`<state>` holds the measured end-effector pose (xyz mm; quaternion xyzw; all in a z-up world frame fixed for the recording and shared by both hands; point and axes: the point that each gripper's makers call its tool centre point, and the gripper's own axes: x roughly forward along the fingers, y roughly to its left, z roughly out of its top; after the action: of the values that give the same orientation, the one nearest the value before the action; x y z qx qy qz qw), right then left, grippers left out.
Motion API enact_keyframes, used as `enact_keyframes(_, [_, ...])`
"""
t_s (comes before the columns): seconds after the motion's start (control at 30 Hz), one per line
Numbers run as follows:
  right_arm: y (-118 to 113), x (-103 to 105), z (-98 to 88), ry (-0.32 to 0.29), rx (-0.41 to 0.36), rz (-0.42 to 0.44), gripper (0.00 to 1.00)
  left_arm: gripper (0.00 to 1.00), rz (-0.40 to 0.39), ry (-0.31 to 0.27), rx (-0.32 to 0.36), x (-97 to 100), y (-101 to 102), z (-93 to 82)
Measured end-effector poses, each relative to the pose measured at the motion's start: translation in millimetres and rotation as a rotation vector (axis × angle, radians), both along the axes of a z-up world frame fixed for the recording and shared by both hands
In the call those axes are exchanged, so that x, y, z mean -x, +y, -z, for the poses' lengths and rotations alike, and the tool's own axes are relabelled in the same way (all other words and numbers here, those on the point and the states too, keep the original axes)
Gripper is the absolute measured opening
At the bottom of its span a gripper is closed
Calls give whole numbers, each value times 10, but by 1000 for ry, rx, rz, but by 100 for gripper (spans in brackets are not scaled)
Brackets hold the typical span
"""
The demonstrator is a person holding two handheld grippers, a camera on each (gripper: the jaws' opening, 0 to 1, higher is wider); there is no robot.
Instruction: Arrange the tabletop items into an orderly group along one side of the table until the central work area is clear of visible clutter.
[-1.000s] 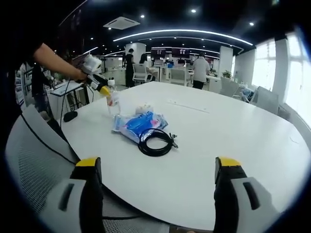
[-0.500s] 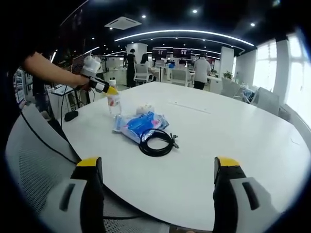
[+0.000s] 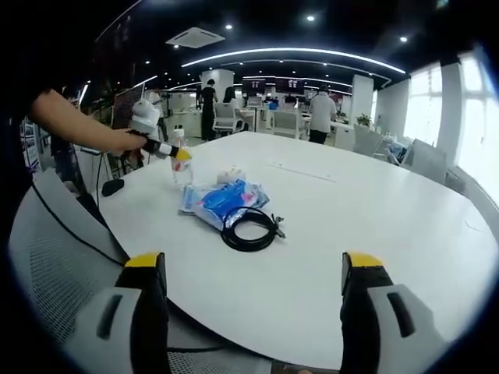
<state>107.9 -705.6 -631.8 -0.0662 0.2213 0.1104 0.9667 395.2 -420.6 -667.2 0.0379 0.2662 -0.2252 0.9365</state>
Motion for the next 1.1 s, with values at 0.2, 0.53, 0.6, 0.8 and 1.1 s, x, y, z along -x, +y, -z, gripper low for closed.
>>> enact_keyframes(0.2, [-10,-2,0,-1,-3,5,92,43,-36,27,41,-18,-40,41])
enact_keyframes(0.53, [-3,-3,-1,-3,-5,3,91,40,-65,13,24,-22,-29,35])
enact_keyframes(0.6, [-3,-4,-1,-3,-5,3,90,40,-61,6,18,-25,-25,35])
enact_keyframes(0.8, [-7,-10,-24,-13,-1,7,89,39,-51,-13,26,-33,-15,26])
enact_keyframes(1.1, [-1,-18,-36,-20,-16,11,90,39,-31,-42,6,-89,-3,13])
